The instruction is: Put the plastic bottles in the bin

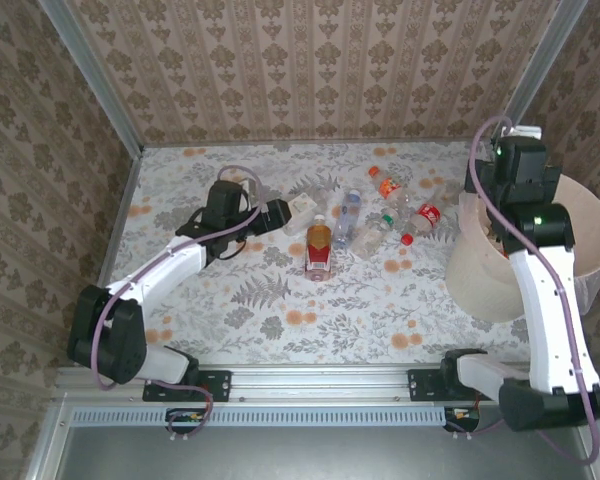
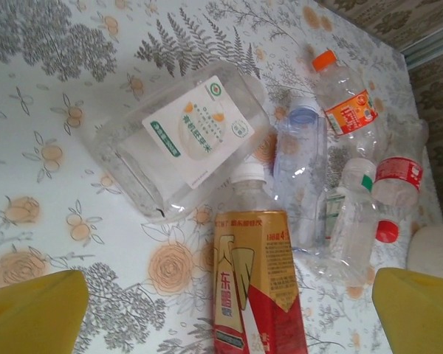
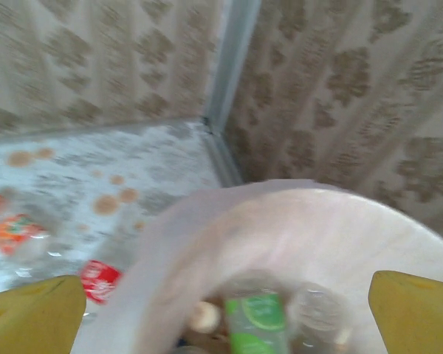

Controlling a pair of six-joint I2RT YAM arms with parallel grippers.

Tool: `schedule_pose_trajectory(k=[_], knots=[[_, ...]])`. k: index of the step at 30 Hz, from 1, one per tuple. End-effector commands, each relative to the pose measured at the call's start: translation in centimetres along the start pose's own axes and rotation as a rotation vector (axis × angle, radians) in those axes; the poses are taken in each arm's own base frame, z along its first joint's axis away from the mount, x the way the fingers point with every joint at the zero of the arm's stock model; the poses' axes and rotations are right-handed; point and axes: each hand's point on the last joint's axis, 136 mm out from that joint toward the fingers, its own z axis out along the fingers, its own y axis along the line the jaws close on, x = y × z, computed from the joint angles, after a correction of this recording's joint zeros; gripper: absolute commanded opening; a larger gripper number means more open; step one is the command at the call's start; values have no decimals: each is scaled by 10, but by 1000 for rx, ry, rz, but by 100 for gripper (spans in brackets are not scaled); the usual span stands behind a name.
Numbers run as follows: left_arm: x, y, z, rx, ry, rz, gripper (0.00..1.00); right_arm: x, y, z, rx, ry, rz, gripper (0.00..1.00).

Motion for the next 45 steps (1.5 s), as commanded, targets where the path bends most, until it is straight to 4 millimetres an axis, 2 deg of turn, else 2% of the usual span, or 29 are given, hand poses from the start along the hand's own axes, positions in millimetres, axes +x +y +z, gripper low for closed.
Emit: schedule_pose_trajectory(k=[1,6,9,12,17,21,25,28,36,45], knots=[[-17,0,2,-38,-17,113,100,-14,46,-14,-259,-117,150,100],[-19,6,23,-89,67,290,100,-14,94,-37,-553,-169,264,100],[-24,15,35,-150,113,407,100,-13,116,-48,-695,-190,343,100],[-23,14,49,-159,169,554,100,-6,130,-53,-788,-188,377,100],[-3,18,73,-225,340,860,100,10,126,-44,-734,-137,397,100],[6,32,93,-250,448,970,100,14,122,-42,-704,-119,384,100],[-1,46,106,-307,496,1001,100,17,119,-44,-688,-104,362,100],[-6,47,115,-301,495,999,100,21,117,-44,-677,-97,362,100],[10,51,128,-200,591,926,100,23,112,-48,-672,-125,357,100],[8,58,140,-145,576,942,99,22,109,-49,-661,-129,354,100]])
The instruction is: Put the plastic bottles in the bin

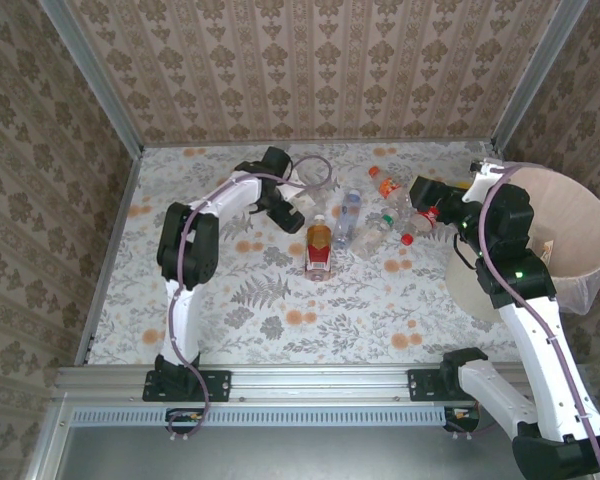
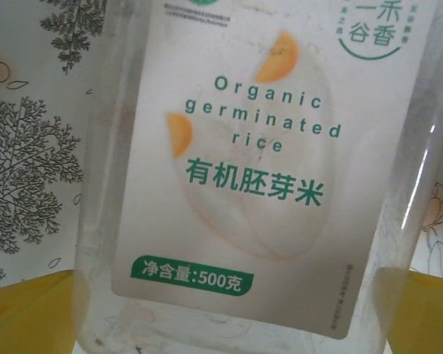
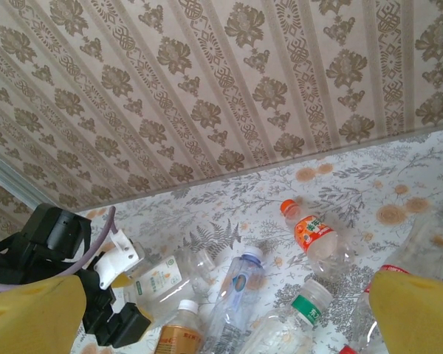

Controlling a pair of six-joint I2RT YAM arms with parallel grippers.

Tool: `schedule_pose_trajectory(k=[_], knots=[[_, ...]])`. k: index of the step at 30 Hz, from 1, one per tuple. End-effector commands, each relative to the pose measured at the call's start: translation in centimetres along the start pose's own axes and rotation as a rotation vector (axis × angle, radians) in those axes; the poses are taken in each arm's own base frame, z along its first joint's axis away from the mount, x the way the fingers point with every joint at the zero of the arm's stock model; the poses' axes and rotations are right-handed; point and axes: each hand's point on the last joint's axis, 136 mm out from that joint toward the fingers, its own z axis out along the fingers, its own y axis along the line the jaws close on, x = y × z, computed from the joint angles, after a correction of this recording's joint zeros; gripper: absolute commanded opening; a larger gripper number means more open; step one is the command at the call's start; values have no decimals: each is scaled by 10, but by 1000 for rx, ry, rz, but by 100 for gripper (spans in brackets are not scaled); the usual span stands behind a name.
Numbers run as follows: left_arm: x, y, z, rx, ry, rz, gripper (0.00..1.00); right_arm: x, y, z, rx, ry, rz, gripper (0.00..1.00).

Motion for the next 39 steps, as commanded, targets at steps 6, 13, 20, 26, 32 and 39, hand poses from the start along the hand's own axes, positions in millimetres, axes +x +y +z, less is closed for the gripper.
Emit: schedule_pose_trajectory(k=[6,13,20,26,32,39], knots=[[-5,-1,15,20,-35,56,91,5,-4,-1,32,42,-9,100],[5,11,20,-59,-6,79,91,6,1,0,9,52,-9,100],[3,12,22,-69,-13,93,87,8,5,4,-15,66,2,100],[-8,11,-6,-54,-120,26,77,15,9,7,-45,93,15,100],[6,4,-33,-65,-159,-65,71,25,26,22,-160,113,89,100],[24,-4,-66,-100,-252,-179,67,46,51,51,-245,172,144,100]])
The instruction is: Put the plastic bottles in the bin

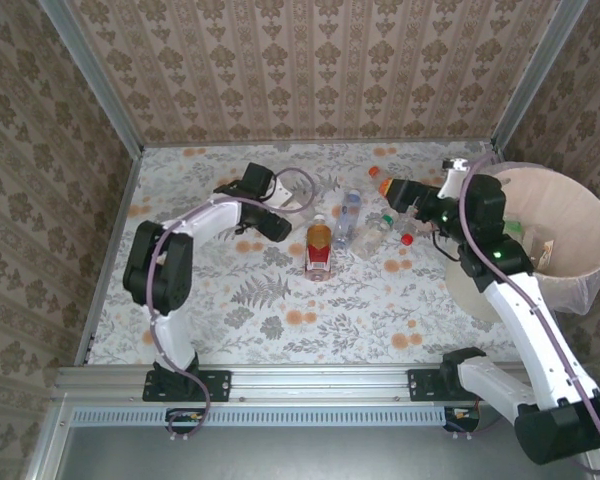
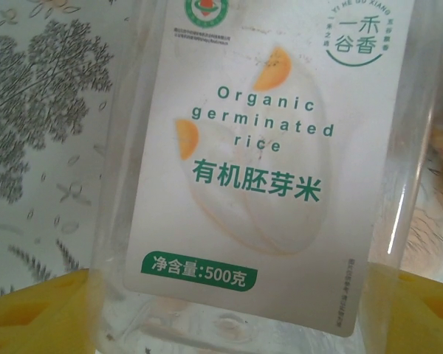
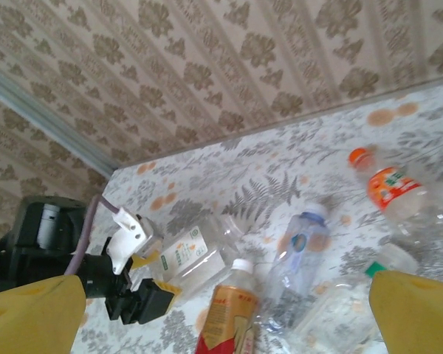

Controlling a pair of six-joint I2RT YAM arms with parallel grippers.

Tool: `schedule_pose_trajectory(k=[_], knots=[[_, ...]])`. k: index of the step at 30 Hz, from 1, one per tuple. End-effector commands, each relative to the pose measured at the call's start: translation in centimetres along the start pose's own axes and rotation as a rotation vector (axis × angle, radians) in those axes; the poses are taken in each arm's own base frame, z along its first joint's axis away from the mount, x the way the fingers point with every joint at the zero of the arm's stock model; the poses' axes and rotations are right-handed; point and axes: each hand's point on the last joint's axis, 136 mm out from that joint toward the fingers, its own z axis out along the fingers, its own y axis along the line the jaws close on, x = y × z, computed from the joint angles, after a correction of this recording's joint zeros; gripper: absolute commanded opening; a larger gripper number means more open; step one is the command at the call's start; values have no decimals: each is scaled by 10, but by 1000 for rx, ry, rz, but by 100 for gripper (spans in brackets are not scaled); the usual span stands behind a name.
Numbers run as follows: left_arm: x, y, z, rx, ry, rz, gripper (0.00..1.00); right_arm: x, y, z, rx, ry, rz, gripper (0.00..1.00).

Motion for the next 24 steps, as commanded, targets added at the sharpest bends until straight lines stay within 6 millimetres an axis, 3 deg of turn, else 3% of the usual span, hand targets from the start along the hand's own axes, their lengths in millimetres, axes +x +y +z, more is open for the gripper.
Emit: schedule_pose_trajectory(k=[1,7,15,24], knots=[[-19,5,-28,-31,-130,-88,66,2,18,16,-84,10,61,100],[-30,-2,-67,-16,-252,-144,62,9,38,43,-175,29,170,100],[-50,-41,-124,84,-428,-156,59,34,46,87,-199,132,307,100],[-63,-71,-145,130,-486,-122,59,46,97,123,-391,208,268,100]])
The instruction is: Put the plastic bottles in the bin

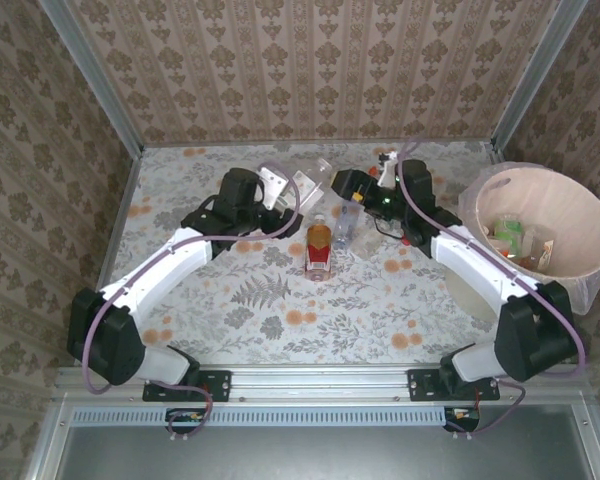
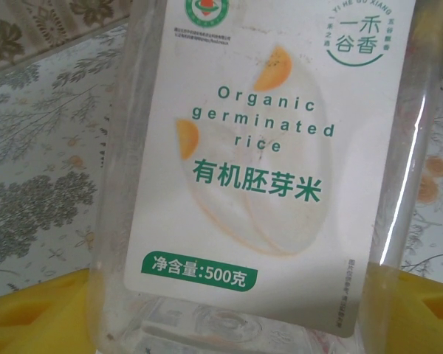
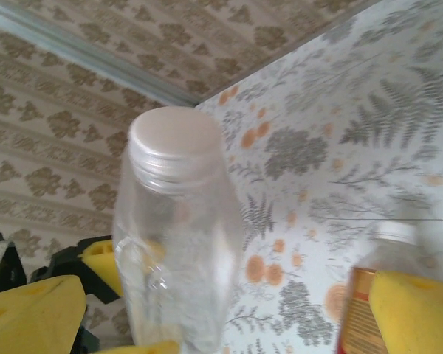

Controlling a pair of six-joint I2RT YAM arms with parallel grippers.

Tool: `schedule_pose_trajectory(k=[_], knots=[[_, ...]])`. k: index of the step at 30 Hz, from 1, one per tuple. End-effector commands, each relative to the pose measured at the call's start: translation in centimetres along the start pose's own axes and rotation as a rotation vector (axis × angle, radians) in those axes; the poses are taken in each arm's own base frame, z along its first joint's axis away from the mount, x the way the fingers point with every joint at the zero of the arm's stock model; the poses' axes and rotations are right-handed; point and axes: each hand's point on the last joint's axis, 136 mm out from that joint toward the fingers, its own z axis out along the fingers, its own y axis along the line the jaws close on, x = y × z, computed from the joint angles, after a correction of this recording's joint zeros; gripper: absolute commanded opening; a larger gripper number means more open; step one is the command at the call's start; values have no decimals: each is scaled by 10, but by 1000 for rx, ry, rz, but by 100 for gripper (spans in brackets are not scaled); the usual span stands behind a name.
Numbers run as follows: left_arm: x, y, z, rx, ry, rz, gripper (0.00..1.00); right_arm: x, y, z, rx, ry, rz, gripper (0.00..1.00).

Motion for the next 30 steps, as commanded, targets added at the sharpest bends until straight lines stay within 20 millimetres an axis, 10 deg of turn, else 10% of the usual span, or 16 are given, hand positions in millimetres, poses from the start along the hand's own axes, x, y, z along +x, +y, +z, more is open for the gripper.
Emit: schedule_pose_trajectory(k=[1,16,30], knots=[[-11,-9,-5,26,-47,-21,59,-13,44,11,-136,-13,-40,100],[-21,-21,-3,49,-76,-20,59,5,33,55,-83,74,-16,98],[-25,-24,-4,57,-83,-26,58,4,37,57,-91,76,-18,63]])
